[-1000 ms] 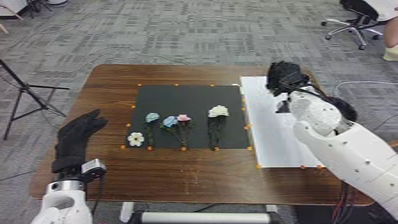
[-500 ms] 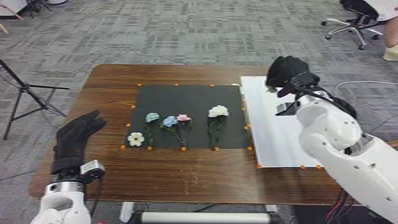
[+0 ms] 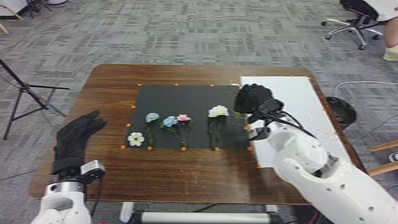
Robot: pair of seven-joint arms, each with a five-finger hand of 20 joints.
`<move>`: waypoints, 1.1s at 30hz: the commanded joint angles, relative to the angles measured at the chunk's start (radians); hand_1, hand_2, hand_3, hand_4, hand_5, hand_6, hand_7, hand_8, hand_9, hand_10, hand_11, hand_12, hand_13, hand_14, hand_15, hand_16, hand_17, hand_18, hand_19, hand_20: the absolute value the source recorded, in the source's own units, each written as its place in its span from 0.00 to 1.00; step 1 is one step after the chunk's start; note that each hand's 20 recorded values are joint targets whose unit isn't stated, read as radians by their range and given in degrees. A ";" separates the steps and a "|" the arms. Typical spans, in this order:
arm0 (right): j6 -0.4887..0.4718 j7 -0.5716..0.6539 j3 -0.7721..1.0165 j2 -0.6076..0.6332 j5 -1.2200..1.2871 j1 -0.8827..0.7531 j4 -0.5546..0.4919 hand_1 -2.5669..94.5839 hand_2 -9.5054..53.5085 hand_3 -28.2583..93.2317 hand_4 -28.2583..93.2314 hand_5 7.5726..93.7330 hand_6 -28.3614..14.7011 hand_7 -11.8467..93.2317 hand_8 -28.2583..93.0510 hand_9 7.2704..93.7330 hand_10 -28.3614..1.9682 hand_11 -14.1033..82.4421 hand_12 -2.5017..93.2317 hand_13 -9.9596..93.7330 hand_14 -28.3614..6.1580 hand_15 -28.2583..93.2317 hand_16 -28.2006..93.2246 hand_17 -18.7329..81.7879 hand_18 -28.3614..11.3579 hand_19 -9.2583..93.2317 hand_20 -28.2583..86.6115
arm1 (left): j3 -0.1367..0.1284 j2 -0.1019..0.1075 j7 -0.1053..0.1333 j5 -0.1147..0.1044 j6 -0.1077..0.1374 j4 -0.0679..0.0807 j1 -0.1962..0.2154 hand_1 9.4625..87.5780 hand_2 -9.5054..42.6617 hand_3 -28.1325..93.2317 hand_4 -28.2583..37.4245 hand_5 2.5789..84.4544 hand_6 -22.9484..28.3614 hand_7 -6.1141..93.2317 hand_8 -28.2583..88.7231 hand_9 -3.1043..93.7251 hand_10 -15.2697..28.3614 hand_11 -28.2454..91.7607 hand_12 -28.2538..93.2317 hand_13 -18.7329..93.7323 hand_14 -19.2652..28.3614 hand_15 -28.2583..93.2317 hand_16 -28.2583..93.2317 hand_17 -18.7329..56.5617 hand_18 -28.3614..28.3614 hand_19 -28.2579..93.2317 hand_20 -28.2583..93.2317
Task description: Arrange flowers
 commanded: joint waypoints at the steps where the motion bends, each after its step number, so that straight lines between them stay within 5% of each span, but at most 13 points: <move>1: -0.008 -0.016 -0.039 -0.024 -0.019 -0.036 -0.002 0.67 0.00 0.65 0.12 0.87 0.69 0.26 0.31 0.95 0.59 0.24 0.33 0.92 0.67 0.69 0.50 0.64 0.15 0.93 0.73 | 0.007 -0.010 -0.005 0.001 -0.007 -0.007 0.007 0.19 0.09 0.83 0.08 0.61 0.47 0.23 0.18 0.60 0.67 0.42 0.35 0.58 0.77 0.38 0.25 0.39 0.70 0.29 0.40; 33: 0.057 -0.008 -0.068 -0.073 -0.026 -0.012 0.057 0.66 0.00 0.64 0.13 0.86 0.71 0.26 0.29 0.93 0.59 0.22 0.30 0.91 0.66 0.69 0.50 0.64 0.15 0.93 0.73 | 0.011 0.002 -0.022 0.006 -0.023 0.000 -0.007 0.19 0.09 0.83 0.08 0.61 0.47 0.23 0.18 0.60 0.67 0.42 0.35 0.58 0.77 0.38 0.25 0.39 0.70 0.29 0.40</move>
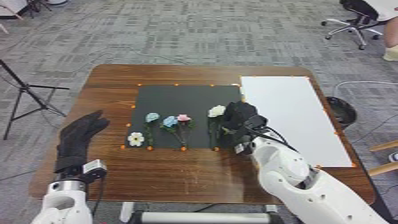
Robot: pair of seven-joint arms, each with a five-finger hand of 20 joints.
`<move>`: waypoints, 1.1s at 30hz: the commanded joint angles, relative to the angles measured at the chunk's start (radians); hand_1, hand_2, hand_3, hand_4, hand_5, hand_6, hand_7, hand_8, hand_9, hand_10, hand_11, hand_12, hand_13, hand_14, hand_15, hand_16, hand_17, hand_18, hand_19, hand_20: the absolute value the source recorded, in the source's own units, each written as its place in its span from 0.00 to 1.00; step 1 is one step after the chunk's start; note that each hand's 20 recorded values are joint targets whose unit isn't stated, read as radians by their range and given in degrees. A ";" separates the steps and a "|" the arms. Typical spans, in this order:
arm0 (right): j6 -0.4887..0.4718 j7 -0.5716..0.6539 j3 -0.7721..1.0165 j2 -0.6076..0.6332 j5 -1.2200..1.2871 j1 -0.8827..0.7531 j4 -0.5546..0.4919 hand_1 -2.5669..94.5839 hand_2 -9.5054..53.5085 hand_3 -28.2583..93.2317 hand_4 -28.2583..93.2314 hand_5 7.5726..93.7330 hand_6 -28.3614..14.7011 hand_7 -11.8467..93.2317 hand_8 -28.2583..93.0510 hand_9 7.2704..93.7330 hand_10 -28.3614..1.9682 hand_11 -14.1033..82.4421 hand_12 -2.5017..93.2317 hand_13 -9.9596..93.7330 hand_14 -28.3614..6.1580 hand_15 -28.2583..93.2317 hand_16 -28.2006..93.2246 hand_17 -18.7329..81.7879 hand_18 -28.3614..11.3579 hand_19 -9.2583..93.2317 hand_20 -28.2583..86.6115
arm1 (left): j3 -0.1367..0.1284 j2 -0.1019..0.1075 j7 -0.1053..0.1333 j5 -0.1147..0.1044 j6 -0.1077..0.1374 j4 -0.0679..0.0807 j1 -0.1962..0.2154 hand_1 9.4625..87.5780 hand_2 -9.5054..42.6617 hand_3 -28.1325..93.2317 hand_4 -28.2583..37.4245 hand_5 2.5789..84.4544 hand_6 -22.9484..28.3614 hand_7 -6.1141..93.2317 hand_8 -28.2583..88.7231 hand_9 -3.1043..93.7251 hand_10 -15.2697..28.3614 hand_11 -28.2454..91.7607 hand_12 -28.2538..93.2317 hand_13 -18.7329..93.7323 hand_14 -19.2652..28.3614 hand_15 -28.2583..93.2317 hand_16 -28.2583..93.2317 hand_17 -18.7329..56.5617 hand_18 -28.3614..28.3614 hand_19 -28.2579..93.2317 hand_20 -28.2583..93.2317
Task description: Arrange flowers
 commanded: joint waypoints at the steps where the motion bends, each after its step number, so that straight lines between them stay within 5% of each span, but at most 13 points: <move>1: 0.022 0.001 -0.001 0.002 -0.009 0.029 -0.006 0.65 0.00 0.65 0.13 0.86 0.71 0.26 0.29 0.93 0.59 0.22 0.30 0.91 0.66 0.69 0.50 0.64 0.15 0.93 0.73 | 0.005 0.001 -0.002 0.002 -0.010 0.000 -0.001 0.19 0.09 0.83 0.08 0.61 0.47 0.23 0.18 0.60 0.67 0.42 0.35 0.58 0.77 0.38 0.25 0.39 0.70 0.29 0.40; 14: -0.009 -0.010 0.052 0.015 0.041 0.033 -0.054 0.56 0.00 0.64 0.17 0.82 0.66 0.26 0.30 0.86 0.51 0.30 0.21 0.88 0.62 0.70 0.50 0.61 0.14 0.92 0.74 | 0.005 -0.002 0.008 0.000 -0.007 0.003 -0.004 0.19 0.08 0.83 0.08 0.61 0.47 0.23 0.18 0.60 0.67 0.42 0.35 0.58 0.77 0.38 0.25 0.39 0.70 0.29 0.40; 19: -0.027 -0.060 0.184 0.046 0.229 -0.008 -0.138 0.46 0.00 0.70 0.16 0.77 0.65 0.26 0.23 0.80 0.48 0.30 0.21 0.81 0.51 0.64 0.48 0.55 0.14 0.84 0.73 | 0.003 0.000 0.014 -0.001 -0.007 0.000 -0.001 0.19 0.08 0.83 0.08 0.61 0.47 0.23 0.18 0.60 0.67 0.42 0.35 0.58 0.77 0.38 0.25 0.39 0.70 0.28 0.40; 21: -0.164 -0.193 0.335 0.040 0.509 -0.065 -0.167 0.36 0.06 0.72 0.15 0.70 0.62 0.25 0.17 0.71 0.44 0.27 0.20 0.71 0.41 0.55 0.46 0.48 0.18 0.70 0.69 | 0.000 0.003 0.014 0.009 -0.004 -0.002 0.002 0.19 0.09 0.83 0.07 0.61 0.47 0.23 0.18 0.60 0.67 0.42 0.35 0.58 0.77 0.38 0.25 0.39 0.70 0.28 0.40; 23: -0.390 -0.285 0.495 0.019 0.756 -0.119 -0.174 0.31 0.13 0.73 0.14 0.65 0.60 0.23 0.17 0.65 0.41 0.25 0.20 0.66 0.36 0.49 0.45 0.45 0.21 0.62 0.65 | -0.003 0.008 0.019 0.043 0.001 -0.003 0.005 0.17 0.10 0.82 0.07 0.61 0.47 0.22 0.18 0.60 0.67 0.42 0.35 0.58 0.77 0.37 0.25 0.39 0.70 0.28 0.40; 25: -0.500 -0.318 0.594 0.005 0.957 -0.171 -0.182 0.29 0.18 0.72 0.14 0.63 0.60 0.22 0.17 0.63 0.42 0.24 0.21 0.63 0.36 0.45 0.46 0.45 0.25 0.55 0.62 | -0.021 0.006 0.021 0.096 -0.016 -0.016 0.013 0.14 0.10 0.82 0.02 0.61 0.48 0.21 0.18 0.60 0.67 0.41 0.35 0.56 0.76 0.35 0.25 0.39 0.69 0.27 0.40; 28: -0.449 -0.371 0.666 -0.009 1.177 -0.273 -0.222 0.25 0.22 0.72 0.13 0.58 0.59 0.20 0.18 0.55 0.41 0.22 0.20 0.57 0.35 0.36 0.47 0.43 0.28 0.40 0.58 | -0.051 0.000 0.032 0.180 -0.051 -0.050 0.028 0.09 0.10 0.80 0.00 0.60 0.51 0.17 0.18 0.59 0.69 0.38 0.33 0.50 0.71 0.32 0.24 0.37 0.64 0.25 0.39; 31: -0.392 -0.418 0.690 -0.060 1.332 -0.327 -0.240 0.16 0.23 0.74 0.12 0.46 0.60 0.16 0.19 0.42 0.40 0.19 0.17 0.44 0.34 0.30 0.44 0.38 0.29 0.24 0.51 | -0.065 0.009 0.049 0.191 -0.075 -0.095 0.035 0.05 0.18 0.78 0.00 0.59 0.53 0.14 0.18 0.58 0.70 0.36 0.32 0.44 0.67 0.30 0.23 0.34 0.60 0.24 0.37; 33: -0.361 -0.472 0.702 -0.112 1.304 -0.362 -0.252 0.12 0.25 0.74 0.12 0.38 0.61 0.14 0.19 0.36 0.42 0.18 0.15 0.37 0.36 0.27 0.41 0.35 0.31 0.17 0.48 | -0.060 0.015 0.064 0.194 -0.064 -0.119 0.029 0.06 0.27 0.75 0.00 0.59 0.54 0.13 0.18 0.57 0.70 0.35 0.32 0.41 0.64 0.29 0.22 0.32 0.58 0.24 0.36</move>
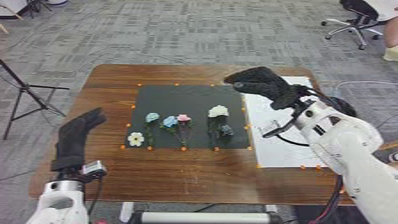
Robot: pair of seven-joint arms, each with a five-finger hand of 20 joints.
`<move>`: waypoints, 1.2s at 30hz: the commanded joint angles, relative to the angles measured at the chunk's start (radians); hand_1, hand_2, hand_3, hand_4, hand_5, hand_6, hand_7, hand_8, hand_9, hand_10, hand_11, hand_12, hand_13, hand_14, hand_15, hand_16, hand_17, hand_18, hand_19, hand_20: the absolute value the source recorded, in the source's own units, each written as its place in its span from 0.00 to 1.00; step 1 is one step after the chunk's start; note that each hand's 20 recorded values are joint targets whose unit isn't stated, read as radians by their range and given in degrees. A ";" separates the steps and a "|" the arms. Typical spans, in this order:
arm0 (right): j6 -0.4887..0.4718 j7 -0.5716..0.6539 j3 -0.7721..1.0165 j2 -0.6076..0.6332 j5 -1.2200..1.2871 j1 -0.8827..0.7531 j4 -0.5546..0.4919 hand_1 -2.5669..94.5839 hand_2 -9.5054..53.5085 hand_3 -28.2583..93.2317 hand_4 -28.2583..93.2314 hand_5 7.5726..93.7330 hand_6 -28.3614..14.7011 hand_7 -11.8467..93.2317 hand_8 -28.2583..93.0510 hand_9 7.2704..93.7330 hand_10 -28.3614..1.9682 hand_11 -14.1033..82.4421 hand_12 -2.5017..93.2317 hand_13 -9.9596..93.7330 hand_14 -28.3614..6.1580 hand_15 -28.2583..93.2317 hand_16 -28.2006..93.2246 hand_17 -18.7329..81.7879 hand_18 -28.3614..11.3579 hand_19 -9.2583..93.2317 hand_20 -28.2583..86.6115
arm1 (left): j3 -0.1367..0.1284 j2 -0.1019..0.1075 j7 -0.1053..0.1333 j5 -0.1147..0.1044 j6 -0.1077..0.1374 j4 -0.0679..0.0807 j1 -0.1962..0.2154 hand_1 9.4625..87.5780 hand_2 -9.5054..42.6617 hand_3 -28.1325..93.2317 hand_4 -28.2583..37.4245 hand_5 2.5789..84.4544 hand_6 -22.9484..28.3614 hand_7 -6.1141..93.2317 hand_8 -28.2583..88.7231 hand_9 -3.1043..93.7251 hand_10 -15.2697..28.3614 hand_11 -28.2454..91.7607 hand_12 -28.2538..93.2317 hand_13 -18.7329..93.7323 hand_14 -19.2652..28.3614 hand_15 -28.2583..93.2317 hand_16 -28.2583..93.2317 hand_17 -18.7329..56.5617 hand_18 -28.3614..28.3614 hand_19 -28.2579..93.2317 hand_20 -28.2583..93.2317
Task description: Arrange flowers
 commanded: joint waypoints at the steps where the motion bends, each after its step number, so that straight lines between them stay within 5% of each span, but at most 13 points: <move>1: 0.164 -0.103 0.096 -0.120 0.646 -0.186 -0.059 0.11 0.26 0.74 0.12 0.36 0.61 0.14 0.19 0.34 0.43 0.17 0.14 0.35 0.39 0.26 0.39 0.33 0.33 0.15 0.46 | -0.022 0.016 0.060 0.008 -0.040 -0.113 0.016 0.07 0.33 0.73 0.00 0.59 0.54 0.13 0.18 0.56 0.70 0.35 0.31 0.40 0.62 0.28 0.22 0.32 0.57 0.24 0.36; 4: 0.193 -0.167 0.109 -0.206 0.593 -0.225 -0.072 0.06 0.27 0.75 0.11 0.30 0.62 0.13 0.19 0.30 0.45 0.16 0.12 0.29 0.46 0.23 0.36 0.28 0.41 0.11 0.43 | -0.001 0.019 0.098 -0.015 0.008 -0.137 0.011 0.13 0.54 0.66 0.00 0.59 0.56 0.12 0.18 0.51 0.68 0.34 0.30 0.38 0.58 0.27 0.20 0.32 0.54 0.24 0.35; 6: 0.218 -0.211 0.117 -0.249 0.537 -0.253 -0.082 0.05 0.28 0.76 0.10 0.29 0.62 0.13 0.19 0.28 0.46 0.16 0.11 0.27 0.49 0.22 0.34 0.26 0.43 0.11 0.42 | 0.007 0.015 0.118 -0.053 0.010 -0.151 0.015 0.13 0.59 0.68 0.00 0.52 0.53 0.13 0.18 0.45 0.63 0.33 0.29 0.38 0.57 0.28 0.20 0.34 0.56 0.25 0.35; 8: 0.182 -0.223 0.154 -0.290 0.493 -0.291 -0.095 0.03 0.29 0.76 0.09 0.28 0.63 0.13 0.18 0.28 0.48 0.16 0.11 0.26 0.51 0.21 0.33 0.26 0.44 0.10 0.41 | 0.015 0.012 0.139 -0.070 0.018 -0.160 0.018 0.14 0.57 0.73 0.00 0.47 0.48 0.15 0.17 0.42 0.59 0.32 0.28 0.38 0.57 0.28 0.20 0.36 0.59 0.26 0.36; 11: 0.106 -0.188 0.215 -0.317 0.479 -0.374 -0.133 0.00 0.31 0.76 0.08 0.35 0.61 0.14 0.18 0.32 0.47 0.17 0.11 0.29 0.52 0.22 0.32 0.28 0.41 0.11 0.41 | 0.010 0.006 0.142 -0.056 0.003 -0.175 0.033 0.17 0.35 0.81 0.00 0.45 0.45 0.16 0.17 0.40 0.55 0.33 0.28 0.39 0.57 0.28 0.20 0.36 0.60 0.27 0.36; 14: 0.102 -0.193 0.242 -0.304 0.434 -0.451 -0.167 0.01 0.31 0.76 0.08 0.38 0.57 0.13 0.18 0.36 0.47 0.18 0.11 0.32 0.53 0.25 0.31 0.31 0.39 0.11 0.41 | 0.008 -0.002 0.151 -0.050 -0.014 -0.187 0.043 0.18 0.28 0.81 0.00 0.47 0.45 0.16 0.17 0.43 0.59 0.33 0.28 0.40 0.59 0.29 0.20 0.36 0.61 0.27 0.36; 21: 0.121 -0.197 0.263 -0.325 0.418 -0.510 -0.188 0.03 0.29 0.77 0.09 0.39 0.57 0.14 0.18 0.37 0.47 0.19 0.11 0.33 0.52 0.27 0.29 0.32 0.38 0.10 0.41 | 0.026 -0.016 0.156 -0.050 -0.014 -0.177 0.043 0.17 0.24 0.82 0.00 0.51 0.48 0.17 0.17 0.48 0.63 0.35 0.29 0.43 0.63 0.30 0.20 0.36 0.61 0.26 0.36; 28: 0.101 -0.179 0.264 -0.332 0.392 -0.510 -0.179 0.06 0.27 0.78 0.10 0.39 0.60 0.15 0.18 0.38 0.46 0.19 0.11 0.35 0.47 0.29 0.29 0.33 0.36 0.10 0.42 | 0.033 -0.027 0.147 -0.041 -0.043 -0.165 0.038 0.17 0.22 0.82 0.00 0.58 0.48 0.20 0.18 0.53 0.66 0.37 0.31 0.48 0.69 0.32 0.21 0.35 0.66 0.28 0.36; 36: 0.178 -0.137 0.235 -0.325 0.370 -0.490 -0.187 0.11 0.28 0.78 0.10 0.43 0.60 0.17 0.18 0.41 0.45 0.20 0.13 0.38 0.41 0.31 0.30 0.35 0.35 0.12 0.43 | 0.047 -0.030 0.144 -0.065 -0.048 -0.134 0.007 0.18 0.19 0.82 0.02 0.59 0.48 0.21 0.18 0.55 0.66 0.39 0.33 0.52 0.73 0.34 0.23 0.36 0.71 0.33 0.39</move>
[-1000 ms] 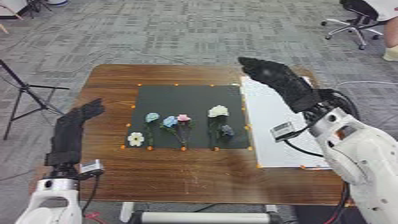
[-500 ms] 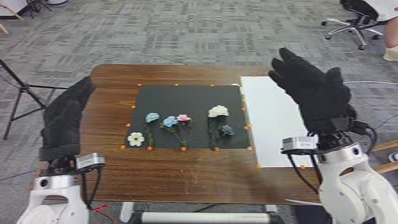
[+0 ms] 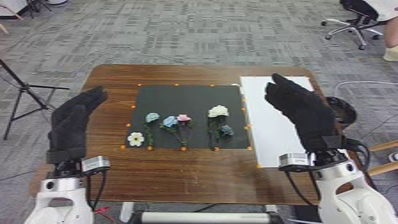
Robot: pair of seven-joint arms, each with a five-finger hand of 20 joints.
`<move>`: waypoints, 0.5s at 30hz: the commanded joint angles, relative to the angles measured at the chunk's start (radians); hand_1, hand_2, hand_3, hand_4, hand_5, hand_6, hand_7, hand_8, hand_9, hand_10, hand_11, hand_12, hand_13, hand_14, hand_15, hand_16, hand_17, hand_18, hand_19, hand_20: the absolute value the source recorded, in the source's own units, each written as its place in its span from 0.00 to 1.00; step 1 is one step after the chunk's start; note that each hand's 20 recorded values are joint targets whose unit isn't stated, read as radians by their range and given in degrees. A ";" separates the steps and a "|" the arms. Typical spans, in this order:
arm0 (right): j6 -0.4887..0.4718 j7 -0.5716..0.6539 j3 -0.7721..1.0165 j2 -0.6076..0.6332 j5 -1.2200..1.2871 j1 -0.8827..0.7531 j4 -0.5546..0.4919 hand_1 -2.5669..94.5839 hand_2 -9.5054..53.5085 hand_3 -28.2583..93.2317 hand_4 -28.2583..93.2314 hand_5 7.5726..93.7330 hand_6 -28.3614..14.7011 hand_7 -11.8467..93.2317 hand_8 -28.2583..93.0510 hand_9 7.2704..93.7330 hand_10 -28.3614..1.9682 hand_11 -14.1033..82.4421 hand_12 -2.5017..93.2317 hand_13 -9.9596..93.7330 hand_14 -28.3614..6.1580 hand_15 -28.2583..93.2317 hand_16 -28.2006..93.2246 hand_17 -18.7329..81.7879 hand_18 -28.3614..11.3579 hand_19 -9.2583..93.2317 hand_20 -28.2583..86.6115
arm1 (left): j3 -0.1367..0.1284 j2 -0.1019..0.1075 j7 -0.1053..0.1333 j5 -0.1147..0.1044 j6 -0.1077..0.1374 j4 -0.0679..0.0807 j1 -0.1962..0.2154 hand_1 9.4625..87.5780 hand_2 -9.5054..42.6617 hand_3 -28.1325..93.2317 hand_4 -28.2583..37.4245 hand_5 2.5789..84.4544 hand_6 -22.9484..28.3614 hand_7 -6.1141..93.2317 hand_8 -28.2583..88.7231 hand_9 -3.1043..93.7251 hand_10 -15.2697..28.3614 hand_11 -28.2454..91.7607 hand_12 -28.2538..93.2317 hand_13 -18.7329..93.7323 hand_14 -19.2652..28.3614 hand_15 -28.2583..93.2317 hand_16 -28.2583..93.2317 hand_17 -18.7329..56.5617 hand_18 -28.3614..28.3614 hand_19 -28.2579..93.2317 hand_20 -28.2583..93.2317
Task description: Arrange flowers
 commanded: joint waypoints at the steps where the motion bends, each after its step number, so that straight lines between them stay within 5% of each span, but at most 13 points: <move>1: 0.081 0.038 -0.031 0.003 -0.034 0.019 -0.007 0.12 0.28 0.78 0.10 0.44 0.60 0.17 0.18 0.42 0.45 0.20 0.13 0.40 0.40 0.32 0.30 0.36 0.35 0.12 0.43 | 0.018 -0.013 0.005 -0.016 -0.013 0.028 -0.018 0.18 0.19 0.82 0.02 0.59 0.48 0.21 0.18 0.55 0.66 0.39 0.33 0.53 0.75 0.35 0.24 0.37 0.72 0.34 0.40; 5: 0.073 0.033 -0.036 0.003 -0.059 0.017 -0.003 0.16 0.27 0.77 0.11 0.48 0.58 0.19 0.18 0.49 0.45 0.21 0.16 0.47 0.36 0.34 0.34 0.41 0.34 0.22 0.49 | 0.015 -0.024 -0.004 -0.010 -0.019 0.024 -0.006 0.19 0.19 0.81 0.04 0.61 0.49 0.22 0.18 0.57 0.67 0.41 0.34 0.57 0.77 0.42 0.26 0.38 0.75 0.42 0.45; 10: 0.074 0.012 -0.041 0.004 -0.082 0.014 -0.003 0.20 0.24 0.77 0.11 0.54 0.59 0.20 0.18 0.58 0.44 0.23 0.18 0.58 0.39 0.38 0.40 0.43 0.31 0.33 0.57 | 0.021 -0.034 0.001 -0.007 -0.004 0.023 -0.009 0.21 0.18 0.79 0.08 0.68 0.52 0.31 0.19 0.64 0.68 0.54 0.41 0.60 0.77 0.68 0.24 0.34 0.77 0.60 0.58; 11: 0.073 0.010 -0.042 0.008 -0.083 0.012 -0.002 0.20 0.24 0.77 0.11 0.54 0.59 0.21 0.18 0.58 0.43 0.23 0.19 0.59 0.40 0.38 0.40 0.43 0.31 0.34 0.58 | 0.022 -0.030 0.001 0.005 0.002 0.022 -0.006 0.22 0.18 0.79 0.08 0.68 0.50 0.42 0.17 0.63 0.68 0.61 0.44 0.59 0.77 0.76 0.25 0.33 0.78 0.62 0.62; 13: 0.076 0.009 -0.037 0.013 -0.093 0.004 -0.007 0.21 0.23 0.78 0.11 0.56 0.59 0.21 0.18 0.62 0.43 0.24 0.20 0.62 0.41 0.38 0.43 0.43 0.30 0.38 0.60 | 0.032 -0.028 0.009 0.042 0.053 0.022 -0.008 0.23 0.17 0.79 0.09 0.64 0.47 0.65 0.15 0.61 0.69 0.74 0.54 0.57 0.78 0.89 0.28 0.32 0.81 0.68 0.70; 15: 0.076 0.008 -0.031 0.012 -0.109 0.008 -0.006 0.22 0.23 0.78 0.11 0.57 0.60 0.22 0.18 0.63 0.43 0.24 0.21 0.63 0.41 0.40 0.45 0.43 0.30 0.40 0.60 | 0.040 -0.030 0.023 0.036 0.083 0.026 -0.021 0.24 0.13 0.80 0.10 0.60 0.44 0.81 0.19 0.61 0.70 0.82 0.66 0.58 0.81 0.97 0.37 0.33 0.84 0.72 0.78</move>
